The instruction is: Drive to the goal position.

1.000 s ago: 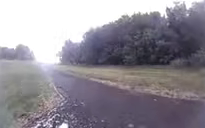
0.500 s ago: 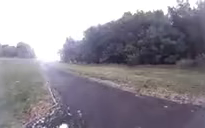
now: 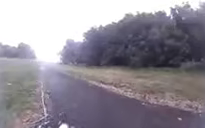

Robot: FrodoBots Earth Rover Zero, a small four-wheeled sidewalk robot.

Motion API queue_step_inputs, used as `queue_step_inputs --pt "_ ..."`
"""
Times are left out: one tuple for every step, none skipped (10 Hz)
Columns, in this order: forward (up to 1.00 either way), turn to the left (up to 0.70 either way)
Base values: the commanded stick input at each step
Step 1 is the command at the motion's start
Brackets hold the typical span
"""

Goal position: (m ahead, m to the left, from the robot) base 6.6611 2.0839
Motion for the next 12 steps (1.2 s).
queue_step_inputs --pt "0.7 0.35" --pt "0.7 0.35" --pt "0.7 0.0" --pt "0.7 0.0" --pt "0.7 0.0" --pt "0.7 0.0" --pt "0.7 0.0" --pt "0.7 0.0" --pt "0.7 0.0" --pt "0.7 0.13" --pt "0.7 0.28" --pt "0.7 0.35"
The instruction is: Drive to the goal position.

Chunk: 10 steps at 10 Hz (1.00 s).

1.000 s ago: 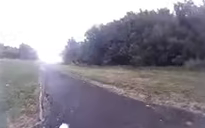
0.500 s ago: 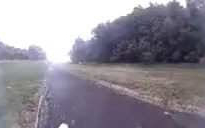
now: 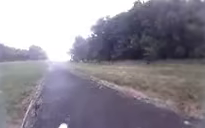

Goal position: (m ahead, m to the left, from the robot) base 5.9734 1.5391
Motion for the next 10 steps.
queue_step_inputs --pt "0.7 0.35" --pt "0.7 0.35" --pt "0.7 0.35" --pt "0.7 0.35" --pt "0.7 0.35" --pt "0.7 0.35" --pt "0.7 0.35" --pt "0.7 0.35" --pt "0.7 0.35" --pt "0.7 0.35"
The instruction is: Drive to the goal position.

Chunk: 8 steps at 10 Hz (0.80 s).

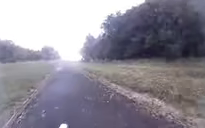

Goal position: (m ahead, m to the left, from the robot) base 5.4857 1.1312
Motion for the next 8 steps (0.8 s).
queue_step_inputs --pt "0.7 0.3" --pt "0.7 0.14" --pt "0.7 0.0" --pt "0.7 0.0" --pt "0.7 0.0" --pt "0.7 0.0" --pt "0.7 0.0" --pt "0.7 0.0"
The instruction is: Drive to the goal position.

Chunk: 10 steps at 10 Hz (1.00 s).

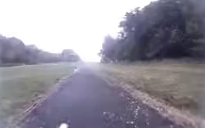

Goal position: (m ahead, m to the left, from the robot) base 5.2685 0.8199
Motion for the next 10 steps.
queue_step_inputs --pt "0.7 0.0" --pt "0.7 0.0" --pt "0.7 0.0" --pt "0.7 0.04" --pt "0.7 0.16" --pt "0.7 0.27" --pt "0.7 0.31" --pt "0.7 0.34" --pt "0.7 0.35" --pt "0.7 0.35"
